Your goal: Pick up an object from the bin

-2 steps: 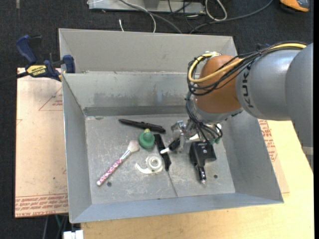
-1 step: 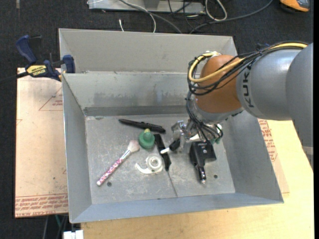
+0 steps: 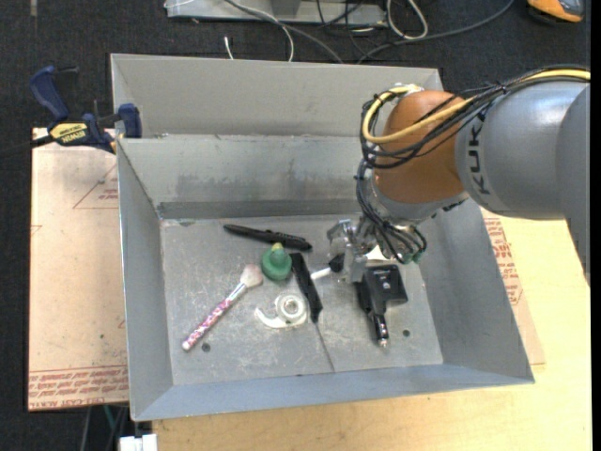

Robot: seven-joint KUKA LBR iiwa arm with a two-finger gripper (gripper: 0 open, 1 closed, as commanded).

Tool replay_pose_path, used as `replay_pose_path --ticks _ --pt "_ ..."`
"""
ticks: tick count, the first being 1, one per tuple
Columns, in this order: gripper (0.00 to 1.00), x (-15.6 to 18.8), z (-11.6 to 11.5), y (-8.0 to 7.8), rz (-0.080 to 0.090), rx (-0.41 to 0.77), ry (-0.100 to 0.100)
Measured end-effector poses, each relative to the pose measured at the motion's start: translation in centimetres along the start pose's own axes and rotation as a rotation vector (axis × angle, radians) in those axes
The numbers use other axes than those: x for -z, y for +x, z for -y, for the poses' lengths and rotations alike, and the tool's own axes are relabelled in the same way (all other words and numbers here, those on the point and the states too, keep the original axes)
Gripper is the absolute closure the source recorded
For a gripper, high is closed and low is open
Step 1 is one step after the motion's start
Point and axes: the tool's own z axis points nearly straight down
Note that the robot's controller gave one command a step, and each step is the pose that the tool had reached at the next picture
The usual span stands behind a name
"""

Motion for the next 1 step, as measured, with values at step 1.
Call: replay_pose_path --ticks 1 --pt "1.0 1.71 -0.04 -0.07 0.003 0.0 0.0"
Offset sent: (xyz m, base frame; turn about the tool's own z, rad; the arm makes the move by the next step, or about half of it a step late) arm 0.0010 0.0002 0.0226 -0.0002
